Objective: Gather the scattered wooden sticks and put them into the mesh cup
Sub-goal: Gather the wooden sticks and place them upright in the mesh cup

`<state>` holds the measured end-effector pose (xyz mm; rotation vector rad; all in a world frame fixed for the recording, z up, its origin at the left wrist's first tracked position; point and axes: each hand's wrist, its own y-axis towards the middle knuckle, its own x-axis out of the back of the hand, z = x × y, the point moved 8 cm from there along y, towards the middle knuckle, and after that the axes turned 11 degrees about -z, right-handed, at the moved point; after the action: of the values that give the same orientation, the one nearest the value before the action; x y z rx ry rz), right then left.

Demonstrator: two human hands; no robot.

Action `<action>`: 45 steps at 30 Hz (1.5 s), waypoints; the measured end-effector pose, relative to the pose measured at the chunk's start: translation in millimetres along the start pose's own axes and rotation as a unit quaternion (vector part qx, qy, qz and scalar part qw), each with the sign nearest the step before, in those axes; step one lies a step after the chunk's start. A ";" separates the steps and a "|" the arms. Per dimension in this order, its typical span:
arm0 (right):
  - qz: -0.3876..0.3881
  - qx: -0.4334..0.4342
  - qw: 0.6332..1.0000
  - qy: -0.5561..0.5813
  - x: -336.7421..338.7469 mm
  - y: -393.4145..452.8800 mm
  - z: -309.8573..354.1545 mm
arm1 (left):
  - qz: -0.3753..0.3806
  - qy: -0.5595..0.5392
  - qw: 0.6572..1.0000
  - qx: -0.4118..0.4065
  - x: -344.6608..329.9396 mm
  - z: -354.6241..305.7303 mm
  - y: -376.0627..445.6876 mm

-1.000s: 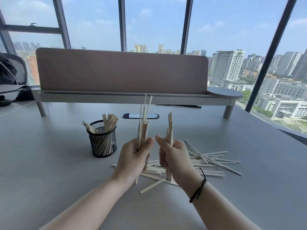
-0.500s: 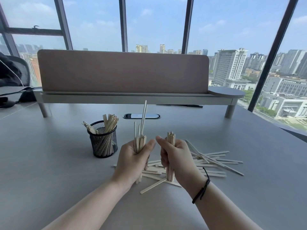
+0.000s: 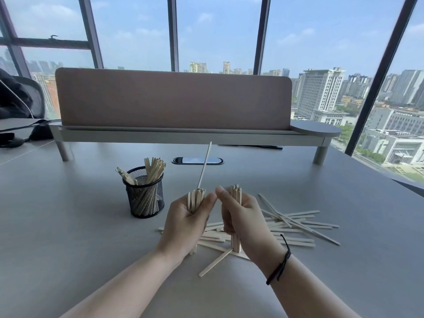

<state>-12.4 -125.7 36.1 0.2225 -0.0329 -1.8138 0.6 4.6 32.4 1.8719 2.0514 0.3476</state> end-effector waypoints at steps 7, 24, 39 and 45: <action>0.041 0.084 0.995 -0.025 -9.5 -10.9 26.9 | 0.084 0.039 0.996 -0.004 -21.5 -4.5 -12.3; 0.020 -0.028 0.996 0.082 -6.0 -5.2 7.0 | 0.032 0.003 0.999 -0.008 0.4 -4.3 3.3; 0.006 -0.114 0.988 0.104 -12.1 -5.8 -4.9 | 0.020 -0.088 0.989 0.115 5.8 -9.7 8.9; -0.012 -0.133 0.982 0.134 -24.2 9.5 3.0 | -0.046 -0.116 0.985 0.118 30.7 -29.2 38.4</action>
<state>1.9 -105.1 43.7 0.2756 0.4022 -1.7759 21.5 40.4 71.9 1.8382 2.0822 -0.1390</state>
